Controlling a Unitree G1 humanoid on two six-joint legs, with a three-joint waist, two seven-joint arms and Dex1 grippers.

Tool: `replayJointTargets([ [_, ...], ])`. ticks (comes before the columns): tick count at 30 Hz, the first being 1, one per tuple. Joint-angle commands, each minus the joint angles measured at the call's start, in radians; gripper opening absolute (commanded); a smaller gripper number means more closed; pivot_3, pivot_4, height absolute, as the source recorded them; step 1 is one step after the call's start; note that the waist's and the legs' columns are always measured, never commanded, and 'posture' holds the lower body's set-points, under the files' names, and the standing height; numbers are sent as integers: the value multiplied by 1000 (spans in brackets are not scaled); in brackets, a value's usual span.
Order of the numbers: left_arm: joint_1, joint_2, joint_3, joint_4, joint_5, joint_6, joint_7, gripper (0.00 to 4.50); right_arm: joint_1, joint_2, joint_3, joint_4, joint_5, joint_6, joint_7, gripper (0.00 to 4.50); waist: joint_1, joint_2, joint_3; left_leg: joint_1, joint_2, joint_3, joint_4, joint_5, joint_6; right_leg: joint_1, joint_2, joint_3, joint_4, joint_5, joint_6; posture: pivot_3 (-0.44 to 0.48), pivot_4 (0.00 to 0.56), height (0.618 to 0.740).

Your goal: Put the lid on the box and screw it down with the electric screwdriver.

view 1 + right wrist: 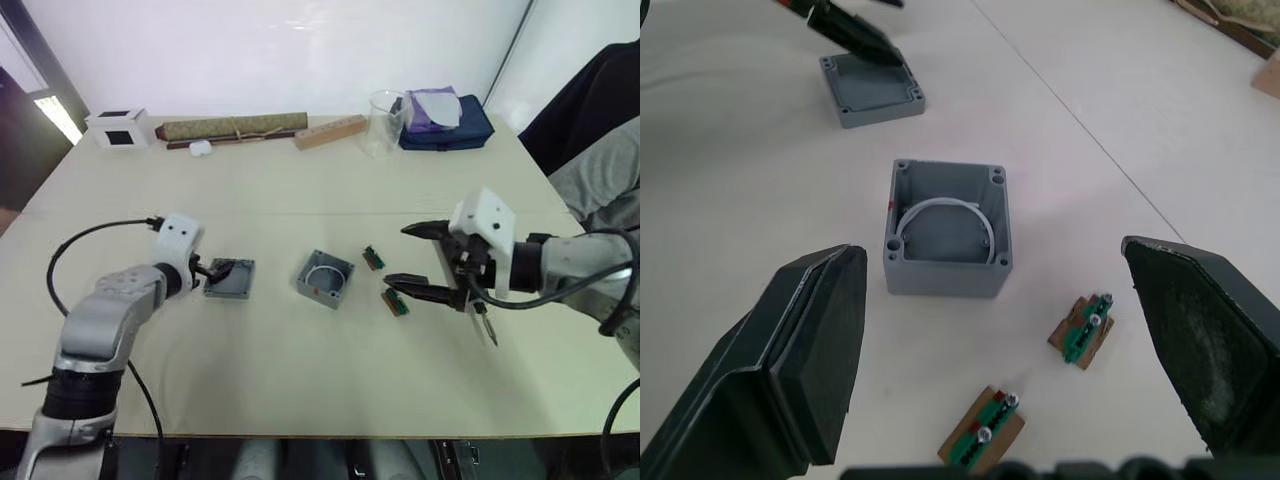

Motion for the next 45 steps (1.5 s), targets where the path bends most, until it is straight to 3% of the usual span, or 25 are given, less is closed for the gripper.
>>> replayJointTargets([
  [1,14,-34,50,-5,41,10,83,4450,-12,4,-32,-14,-4,-11,11,4500,-1,0,0,0,0,0,0,0,0,0,0,0,0,0,0,0,150,736],
  [5,28,-69,48,28,42,17,95,4450,5,3,-52,-29,1,1,1,4500,-1,0,0,0,0,0,0,0,0,0,0,0,0,0,0,0,150,736],
  [8,34,-101,55,62,38,29,105,3866,20,0,-70,-43,7,11,-8,4500,0,0,-1,0,0,0,0,0,0,0,0,0,0,0,0,0,150,736],
  [18,-8,-147,99,62,6,91,118,48,41,5,-113,-70,29,54,-34,4500,-5,3,-3,3,0,1,0,0,0,2,0,1,1,0,0,0,150,736],
  [24,-216,-260,162,43,-111,-45,62,48,35,37,-138,-65,78,105,-82,4500,9,-2,0,0,0,0,1,1,-1,2,0,-1,-1,2,1,0,150,736],
  [28,-374,-332,129,79,-157,-183,3,48,-5,159,-186,-18,240,226,-231,4500,15,-3,0,-1,-1,1,2,1,-2,2,-1,0,-2,2,2,0,150,736],
  [33,-434,-352,-5,145,-122,-391,-162,48,-108,334,-223,99,599,306,-594,4500,2,-2,-1,1,-1,2,0,1,-2,2,0,2,-1,3,2,0,150,736],
  [39,-465,-385,-72,237,-104,-535,-237,48,-159,449,-145,180,955,143,-1070,4500,-5,-2,-1,0,0,2,0,1,-2,0,0,2,-1,3,2,0,150,736],
  [45,-469,-406,-96,274,-88,-594,-246,48,-171,455,-76,163,1086,33,-1235,4500,-4,-2,-1,-1,-1,2,0,1,-2,0,0,2,-1,3,2,0,150,736],
])
